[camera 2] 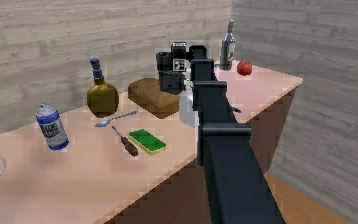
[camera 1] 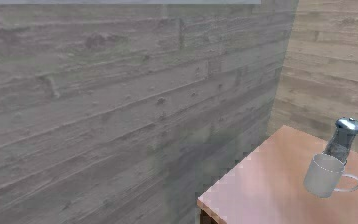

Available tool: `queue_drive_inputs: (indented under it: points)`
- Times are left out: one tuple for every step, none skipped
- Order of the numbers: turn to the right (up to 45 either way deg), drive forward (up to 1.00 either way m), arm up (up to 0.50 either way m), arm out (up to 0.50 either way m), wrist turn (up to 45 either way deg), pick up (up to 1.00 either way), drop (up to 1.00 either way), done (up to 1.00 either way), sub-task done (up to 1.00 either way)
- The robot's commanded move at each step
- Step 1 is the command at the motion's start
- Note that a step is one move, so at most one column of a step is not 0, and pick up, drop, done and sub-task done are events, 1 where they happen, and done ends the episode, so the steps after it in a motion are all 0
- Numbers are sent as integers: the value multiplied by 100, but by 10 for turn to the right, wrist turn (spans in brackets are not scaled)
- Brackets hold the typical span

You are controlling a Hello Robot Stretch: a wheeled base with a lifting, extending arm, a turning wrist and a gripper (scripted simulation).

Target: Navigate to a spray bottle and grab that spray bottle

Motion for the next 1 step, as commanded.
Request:
queue_drive_inputs:
  points:
    - [0,0,0,0,0,0,0,100,0]
